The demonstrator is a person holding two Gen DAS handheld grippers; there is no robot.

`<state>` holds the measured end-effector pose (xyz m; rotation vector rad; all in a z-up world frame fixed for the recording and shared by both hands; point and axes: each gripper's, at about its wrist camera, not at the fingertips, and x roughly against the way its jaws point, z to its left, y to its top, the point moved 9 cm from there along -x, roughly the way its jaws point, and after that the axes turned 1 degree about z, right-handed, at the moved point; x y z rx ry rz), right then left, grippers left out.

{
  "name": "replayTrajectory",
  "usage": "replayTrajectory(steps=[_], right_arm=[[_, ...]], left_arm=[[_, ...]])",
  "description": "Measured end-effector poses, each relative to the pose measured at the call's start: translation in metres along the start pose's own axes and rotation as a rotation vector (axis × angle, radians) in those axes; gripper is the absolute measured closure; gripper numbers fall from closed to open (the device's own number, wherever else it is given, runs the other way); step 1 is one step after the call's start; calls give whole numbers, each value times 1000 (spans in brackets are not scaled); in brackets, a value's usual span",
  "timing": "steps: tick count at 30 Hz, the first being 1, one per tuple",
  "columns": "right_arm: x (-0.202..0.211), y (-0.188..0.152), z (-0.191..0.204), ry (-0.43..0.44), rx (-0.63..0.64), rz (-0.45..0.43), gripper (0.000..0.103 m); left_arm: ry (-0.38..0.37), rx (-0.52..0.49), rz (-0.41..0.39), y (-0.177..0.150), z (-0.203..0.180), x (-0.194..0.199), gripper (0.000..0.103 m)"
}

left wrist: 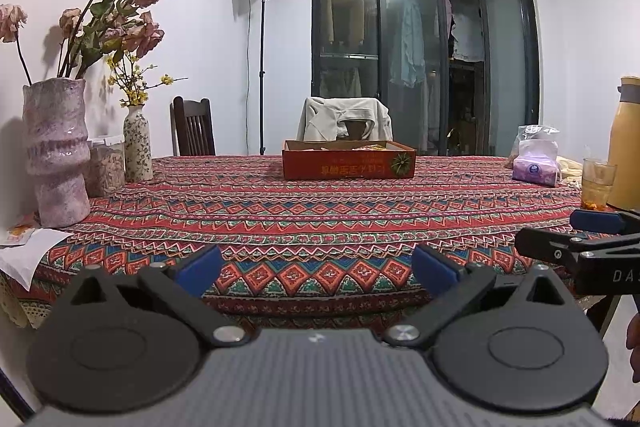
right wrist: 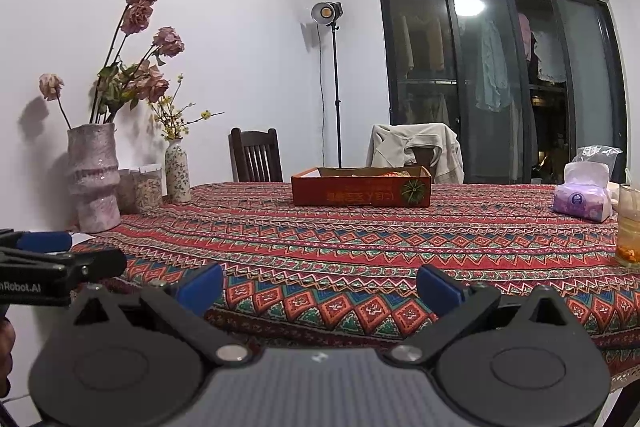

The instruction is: Organize snacks

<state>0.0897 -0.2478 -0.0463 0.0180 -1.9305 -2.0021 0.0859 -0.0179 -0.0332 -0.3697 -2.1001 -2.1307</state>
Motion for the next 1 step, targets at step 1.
replayTrajectory(steps=[1], right_arm=[[0,0,0,0,0,-1,0]], left_arm=[[2,-3,-3,0,0,0,0]])
